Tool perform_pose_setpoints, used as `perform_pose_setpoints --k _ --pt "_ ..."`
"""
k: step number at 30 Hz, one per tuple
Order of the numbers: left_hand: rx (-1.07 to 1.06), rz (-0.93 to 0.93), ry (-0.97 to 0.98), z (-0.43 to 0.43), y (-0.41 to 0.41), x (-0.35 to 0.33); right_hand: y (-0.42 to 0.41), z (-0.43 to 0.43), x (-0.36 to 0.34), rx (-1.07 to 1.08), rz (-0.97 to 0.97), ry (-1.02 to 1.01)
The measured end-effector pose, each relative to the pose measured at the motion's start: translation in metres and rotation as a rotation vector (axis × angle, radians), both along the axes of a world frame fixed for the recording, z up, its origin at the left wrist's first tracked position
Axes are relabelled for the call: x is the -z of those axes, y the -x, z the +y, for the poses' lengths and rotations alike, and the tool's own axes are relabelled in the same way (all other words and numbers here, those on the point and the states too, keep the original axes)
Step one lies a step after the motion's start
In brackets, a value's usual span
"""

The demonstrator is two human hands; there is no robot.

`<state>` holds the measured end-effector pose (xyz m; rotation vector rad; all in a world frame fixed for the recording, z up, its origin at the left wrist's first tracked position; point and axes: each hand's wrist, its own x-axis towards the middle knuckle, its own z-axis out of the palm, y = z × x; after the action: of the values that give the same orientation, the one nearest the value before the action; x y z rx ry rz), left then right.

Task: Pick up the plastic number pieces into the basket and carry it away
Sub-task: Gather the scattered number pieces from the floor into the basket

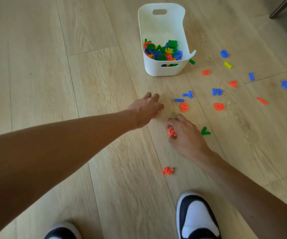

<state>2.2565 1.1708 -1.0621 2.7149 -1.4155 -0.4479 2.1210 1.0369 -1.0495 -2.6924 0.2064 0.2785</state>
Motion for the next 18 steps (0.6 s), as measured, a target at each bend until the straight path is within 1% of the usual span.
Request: perform_pose_setpoints --k 3,5,9,12,16,18 --pt "0.039 -0.016 -0.004 0.001 0.002 0.0 0.017 0.008 -0.01 -0.092 0.034 -0.122" --pt "0.051 -0.009 0.02 0.003 0.001 0.001 0.032 0.015 -0.015 -0.185 0.092 -0.152" --pt "0.04 0.04 0.054 0.005 -0.001 -0.002 0.059 0.025 -0.012 -0.299 0.091 -0.132" --pt "-0.047 0.099 0.133 -0.001 -0.004 -0.012 0.075 0.031 -0.005 -0.333 0.072 -0.118" --pt "-0.113 0.12 0.218 -0.025 -0.01 -0.023 0.087 0.028 0.006 -0.357 0.063 -0.096" --pt "-0.109 0.138 0.256 -0.039 -0.008 -0.026 0.094 0.028 0.008 -0.405 0.082 -0.077"
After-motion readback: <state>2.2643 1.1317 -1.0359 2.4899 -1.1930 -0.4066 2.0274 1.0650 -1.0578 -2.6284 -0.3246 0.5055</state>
